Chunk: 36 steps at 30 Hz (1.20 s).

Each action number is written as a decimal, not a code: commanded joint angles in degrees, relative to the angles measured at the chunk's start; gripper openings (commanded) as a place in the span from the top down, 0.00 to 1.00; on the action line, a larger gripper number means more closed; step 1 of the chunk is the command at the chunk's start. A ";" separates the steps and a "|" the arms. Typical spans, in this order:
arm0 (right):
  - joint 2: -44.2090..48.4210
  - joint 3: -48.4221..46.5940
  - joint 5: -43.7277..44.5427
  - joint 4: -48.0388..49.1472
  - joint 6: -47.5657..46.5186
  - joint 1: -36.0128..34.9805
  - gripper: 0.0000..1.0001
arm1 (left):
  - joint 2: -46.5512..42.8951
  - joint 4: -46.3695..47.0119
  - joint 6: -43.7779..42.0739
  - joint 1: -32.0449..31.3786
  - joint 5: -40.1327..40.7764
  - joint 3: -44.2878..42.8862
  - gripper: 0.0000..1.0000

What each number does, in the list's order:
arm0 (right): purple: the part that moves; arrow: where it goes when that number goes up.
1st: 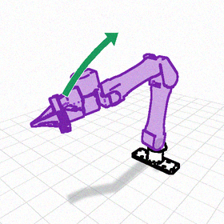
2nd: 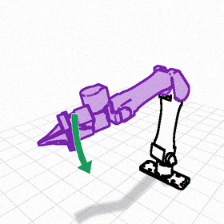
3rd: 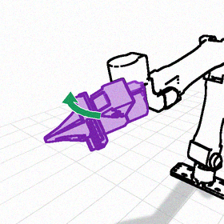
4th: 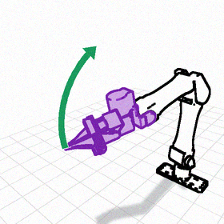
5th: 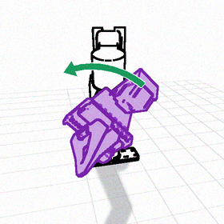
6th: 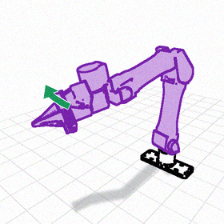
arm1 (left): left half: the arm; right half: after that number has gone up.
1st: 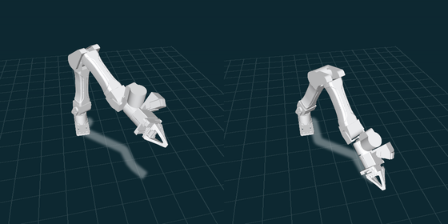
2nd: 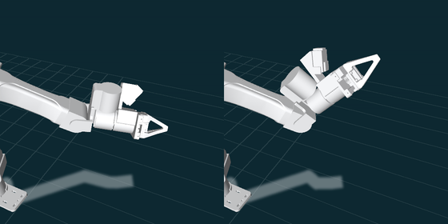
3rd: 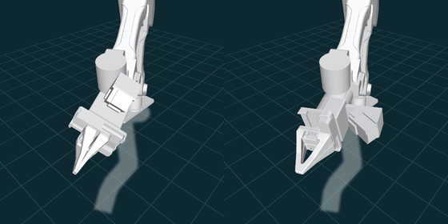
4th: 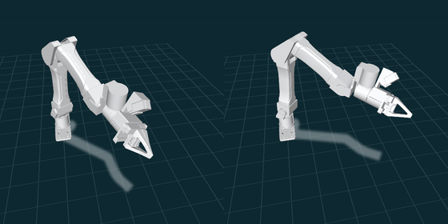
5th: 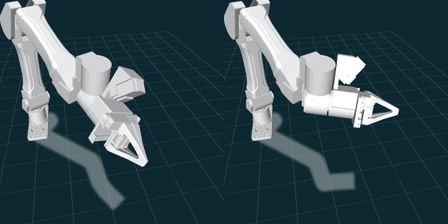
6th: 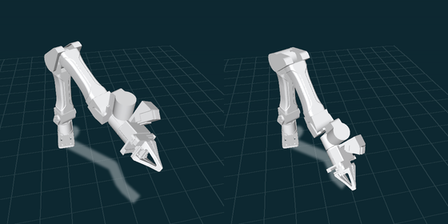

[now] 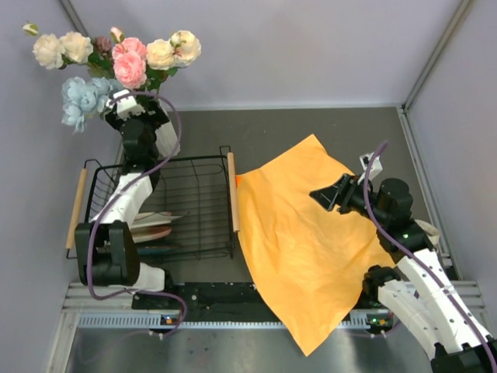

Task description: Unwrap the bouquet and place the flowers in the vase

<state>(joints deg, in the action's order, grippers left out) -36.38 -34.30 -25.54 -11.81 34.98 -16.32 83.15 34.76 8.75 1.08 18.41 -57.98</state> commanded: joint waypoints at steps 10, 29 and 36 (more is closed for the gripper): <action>0.26 -1.20 -0.48 1.27 1.23 0.32 0.34 | -11.17 -19.37 9.95 -0.03 -13.57 2.69 0.01; -3.70 -6.73 11.82 -11.63 -6.14 0.23 0.32 | -23.74 -28.96 20.60 -24.34 -32.47 6.30 0.01; -1.42 -14.38 21.31 -23.77 -12.13 0.23 0.01 | -22.95 -29.75 20.51 -37.63 -35.28 2.43 0.01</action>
<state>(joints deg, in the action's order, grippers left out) -40.14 -42.61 -11.60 -28.86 27.62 -16.32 60.90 4.12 28.84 -31.53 -13.76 -50.89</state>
